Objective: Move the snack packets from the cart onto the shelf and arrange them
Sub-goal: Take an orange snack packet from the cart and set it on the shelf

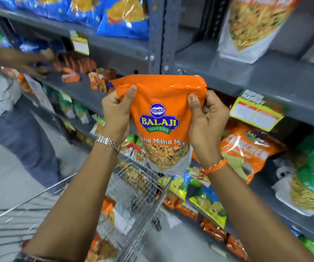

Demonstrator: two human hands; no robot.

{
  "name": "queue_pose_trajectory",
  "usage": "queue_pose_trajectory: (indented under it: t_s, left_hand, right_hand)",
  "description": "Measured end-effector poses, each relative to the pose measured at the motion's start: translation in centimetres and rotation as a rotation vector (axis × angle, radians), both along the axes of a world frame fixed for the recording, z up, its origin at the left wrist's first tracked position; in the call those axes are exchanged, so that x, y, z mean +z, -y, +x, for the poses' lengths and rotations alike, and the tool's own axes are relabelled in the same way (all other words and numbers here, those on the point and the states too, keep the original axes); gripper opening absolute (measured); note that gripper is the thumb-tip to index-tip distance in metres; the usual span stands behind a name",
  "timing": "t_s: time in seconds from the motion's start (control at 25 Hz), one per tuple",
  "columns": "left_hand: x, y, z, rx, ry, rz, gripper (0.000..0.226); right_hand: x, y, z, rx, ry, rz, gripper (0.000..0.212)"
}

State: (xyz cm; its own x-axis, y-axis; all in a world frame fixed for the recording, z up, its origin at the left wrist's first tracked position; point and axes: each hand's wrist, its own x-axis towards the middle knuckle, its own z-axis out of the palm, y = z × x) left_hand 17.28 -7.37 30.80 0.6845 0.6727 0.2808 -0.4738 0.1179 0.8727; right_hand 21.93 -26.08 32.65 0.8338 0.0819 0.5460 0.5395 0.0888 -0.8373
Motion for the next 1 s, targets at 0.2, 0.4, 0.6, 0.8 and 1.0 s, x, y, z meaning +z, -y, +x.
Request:
queue_pose_trajectory:
  t_s: [0.2,0.4,0.6,0.8,1.0]
  left_hand:
    - [10.2,7.9,3.6,-0.134,0.170,0.072,0.037]
    - [19.5,16.3,6.7,-0.278,0.280,0.115,0.034]
    - [25.3,23.7,10.5,-0.447,0.247,0.068,0.026]
    - [27.8,28.3,16.1,-0.509,0.143,0.016,0.032]
    - [29.0,31.0,21.5,-0.510,0.081,0.026,0.032]
  right_hand:
    - [10.0,8.0,1.3,-0.171,0.113,0.172,0.020]
    - [18.1,16.0,2.1,-0.235,0.118,0.332,0.019]
    - [23.6,22.6,4.5,-0.289,0.082,0.393,0.015]
    - [25.6,26.9,9.4,-0.314,0.009,0.374,0.015]
    - [26.3,29.6,14.6,-0.324,-0.058,0.399,0.013]
